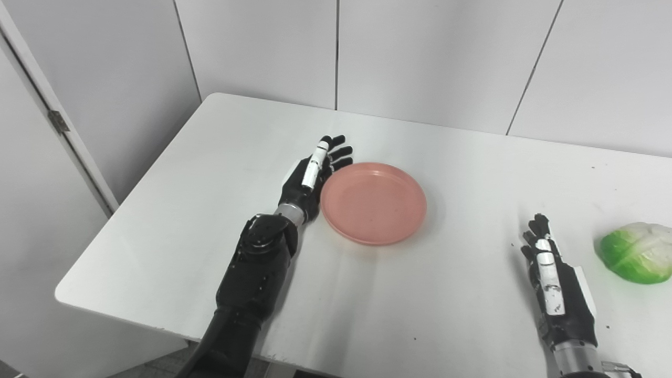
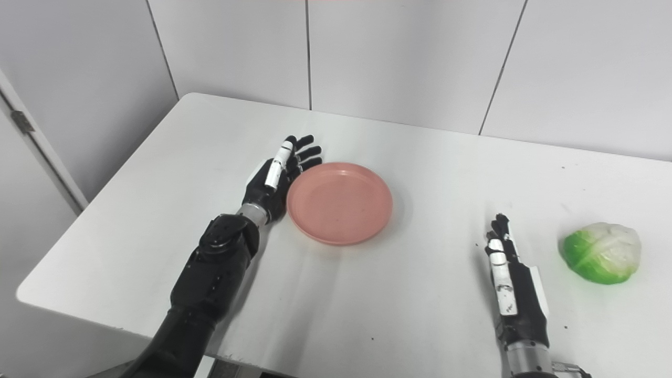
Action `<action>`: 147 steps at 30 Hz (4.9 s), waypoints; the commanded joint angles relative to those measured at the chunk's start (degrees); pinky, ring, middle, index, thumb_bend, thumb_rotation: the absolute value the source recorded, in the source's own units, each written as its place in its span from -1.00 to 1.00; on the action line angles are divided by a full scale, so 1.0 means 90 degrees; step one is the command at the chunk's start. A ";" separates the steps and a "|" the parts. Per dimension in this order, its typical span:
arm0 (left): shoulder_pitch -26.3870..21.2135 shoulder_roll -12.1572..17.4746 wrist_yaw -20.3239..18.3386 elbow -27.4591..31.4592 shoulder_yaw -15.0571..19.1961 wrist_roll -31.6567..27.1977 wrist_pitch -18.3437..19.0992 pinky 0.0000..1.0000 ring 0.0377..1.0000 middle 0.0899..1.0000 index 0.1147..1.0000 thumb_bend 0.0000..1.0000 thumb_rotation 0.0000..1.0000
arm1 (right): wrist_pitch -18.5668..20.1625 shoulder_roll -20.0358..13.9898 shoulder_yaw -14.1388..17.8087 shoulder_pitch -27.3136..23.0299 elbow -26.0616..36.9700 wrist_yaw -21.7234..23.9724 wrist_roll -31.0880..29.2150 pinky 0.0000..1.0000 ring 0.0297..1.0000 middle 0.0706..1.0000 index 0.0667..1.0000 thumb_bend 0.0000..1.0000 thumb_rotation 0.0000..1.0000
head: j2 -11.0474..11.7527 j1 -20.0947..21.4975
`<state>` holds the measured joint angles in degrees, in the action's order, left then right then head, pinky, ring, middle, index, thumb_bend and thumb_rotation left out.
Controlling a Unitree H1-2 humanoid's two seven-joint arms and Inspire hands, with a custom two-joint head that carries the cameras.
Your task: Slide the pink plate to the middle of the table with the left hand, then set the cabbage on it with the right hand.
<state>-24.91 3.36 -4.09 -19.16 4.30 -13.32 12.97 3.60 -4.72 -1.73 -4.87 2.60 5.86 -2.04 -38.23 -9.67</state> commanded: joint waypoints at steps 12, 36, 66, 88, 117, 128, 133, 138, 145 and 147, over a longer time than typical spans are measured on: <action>0.0462 -0.0605 -0.0202 0.1014 -0.0458 -0.0034 0.0633 0.71 0.73 0.74 0.70 -0.12 1.00 | 0.0094 0.0147 -0.0095 -0.0080 0.0047 0.0014 -0.0044 1.00 1.00 1.00 1.00 -0.11 1.00 | -0.0138 0.0460; 0.0944 -0.0264 -0.0539 0.0659 -0.0312 0.0049 -0.0194 0.79 0.79 0.78 0.75 -0.05 1.00 | 0.0003 0.0442 -0.0181 -0.0216 0.0193 -0.0394 0.0293 0.94 0.96 0.99 1.00 -0.15 1.00 | -0.0084 0.2251; 0.0653 0.0413 -0.1649 -0.0960 0.0061 -0.0523 -0.1071 0.76 0.76 0.76 0.73 -0.03 1.00 | 0.1296 -0.1367 0.1426 -0.1292 0.2614 -0.0886 0.3482 0.62 0.76 0.79 0.81 1.00 0.34 | 0.0153 0.4675; 0.0592 0.0580 -0.1848 -0.1099 0.0188 -0.0801 -0.0981 0.79 0.75 0.75 0.74 -0.11 1.00 | 0.2318 -0.1840 0.1176 -0.0779 0.1835 -0.0306 0.3923 0.62 0.86 0.99 1.00 1.00 0.08 | -0.0005 0.4824; 0.0776 0.0741 -0.2065 -0.0677 0.0068 -0.0869 -0.0827 0.76 0.75 0.76 0.74 -0.07 1.00 | 0.2428 -0.2928 0.0854 -0.1150 0.0926 0.0449 0.3595 0.69 0.91 1.00 1.00 1.00 -0.24 | -0.0272 0.4717; 0.0846 0.0737 -0.2022 -0.0514 0.0025 -0.0842 -0.0763 0.75 0.74 0.75 0.72 -0.05 1.00 | 0.2231 -0.3195 0.0580 -0.1519 0.0199 0.0683 0.3189 0.82 0.95 0.98 1.00 1.00 -0.43 | -0.0301 0.4583; 0.0883 0.0735 -0.1952 -0.0418 -0.0021 -0.0802 -0.0692 0.74 0.74 0.75 0.72 -0.03 1.00 | 0.2165 -0.3248 0.0347 -0.1784 -0.0208 0.0799 0.3060 0.77 0.90 0.94 0.95 1.00 -0.51 | -0.0283 0.4523; 0.0925 0.0749 -0.1998 -0.0365 -0.0055 -0.0829 -0.0701 0.75 0.75 0.76 0.73 -0.04 1.00 | 0.2207 -0.3253 0.0081 -0.1999 -0.0499 0.0869 0.3054 0.76 0.89 0.93 0.93 1.00 -0.46 | -0.0287 0.4425; 0.0998 0.0720 -0.1858 -0.0199 -0.0099 -0.0760 -0.0570 0.74 0.74 0.76 0.73 -0.02 1.00 | 0.2156 -0.3210 -0.0099 -0.2246 -0.0825 0.0910 0.2959 0.78 0.91 0.95 0.95 1.00 -0.48 | -0.0275 0.4319; 0.1019 0.0723 -0.1836 -0.0144 -0.0120 -0.0749 -0.0536 0.75 0.75 0.77 0.73 -0.02 1.00 | 0.2083 -0.3215 -0.0142 -0.2310 -0.0943 0.0908 0.2936 0.77 0.90 0.95 0.94 1.00 -0.50 | -0.0285 0.4305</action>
<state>-17.84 9.54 -21.83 -19.09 3.90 -21.67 3.83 25.05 -32.23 -3.26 -22.62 -6.12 14.66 24.76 -40.78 29.09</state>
